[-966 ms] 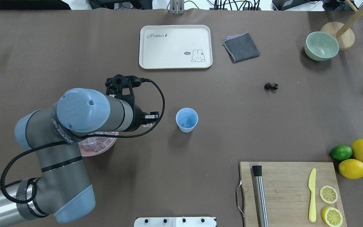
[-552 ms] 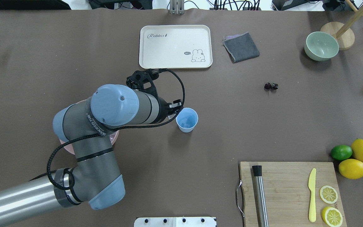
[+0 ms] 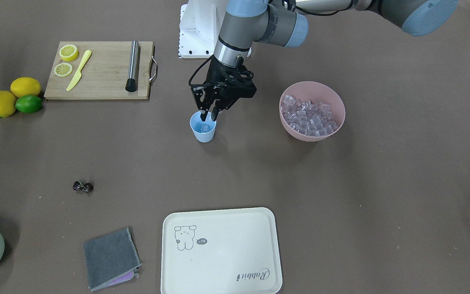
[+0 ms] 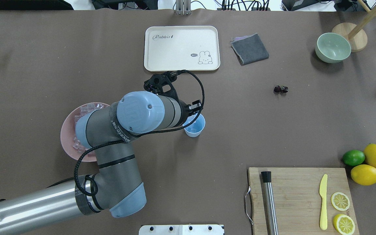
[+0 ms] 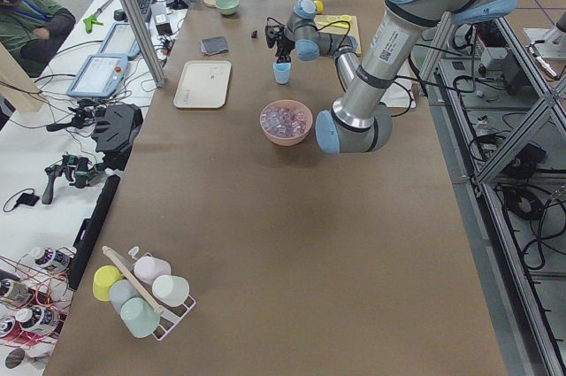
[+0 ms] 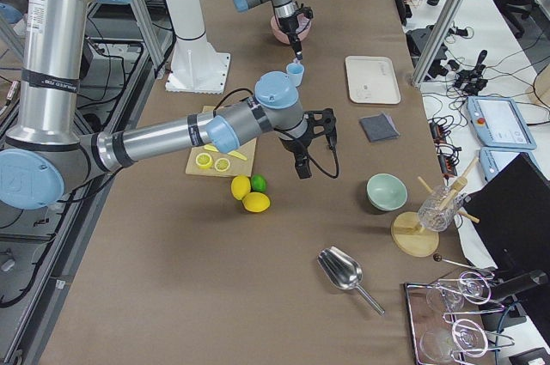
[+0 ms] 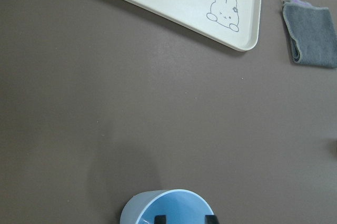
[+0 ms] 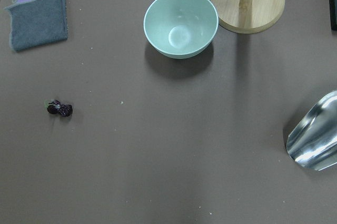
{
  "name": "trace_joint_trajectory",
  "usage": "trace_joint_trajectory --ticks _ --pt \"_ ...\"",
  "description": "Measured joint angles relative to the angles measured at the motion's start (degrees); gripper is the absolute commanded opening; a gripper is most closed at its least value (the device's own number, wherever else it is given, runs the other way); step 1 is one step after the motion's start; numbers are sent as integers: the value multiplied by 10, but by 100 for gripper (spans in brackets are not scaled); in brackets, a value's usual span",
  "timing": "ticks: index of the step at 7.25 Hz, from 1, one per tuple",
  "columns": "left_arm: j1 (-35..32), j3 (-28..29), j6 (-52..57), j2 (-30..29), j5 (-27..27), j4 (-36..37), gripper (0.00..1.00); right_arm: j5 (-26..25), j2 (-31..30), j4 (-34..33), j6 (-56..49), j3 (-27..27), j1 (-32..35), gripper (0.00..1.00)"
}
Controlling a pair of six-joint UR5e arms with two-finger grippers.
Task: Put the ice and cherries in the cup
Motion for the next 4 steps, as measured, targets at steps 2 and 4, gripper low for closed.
trace_joint_trajectory --ticks 2,4 --pt "1 0 3 0 0 1 97 0 0 0 0 0 0 100" --pt "0 -24 42 13 -3 29 98 1 0 -1 0 0 0 100"
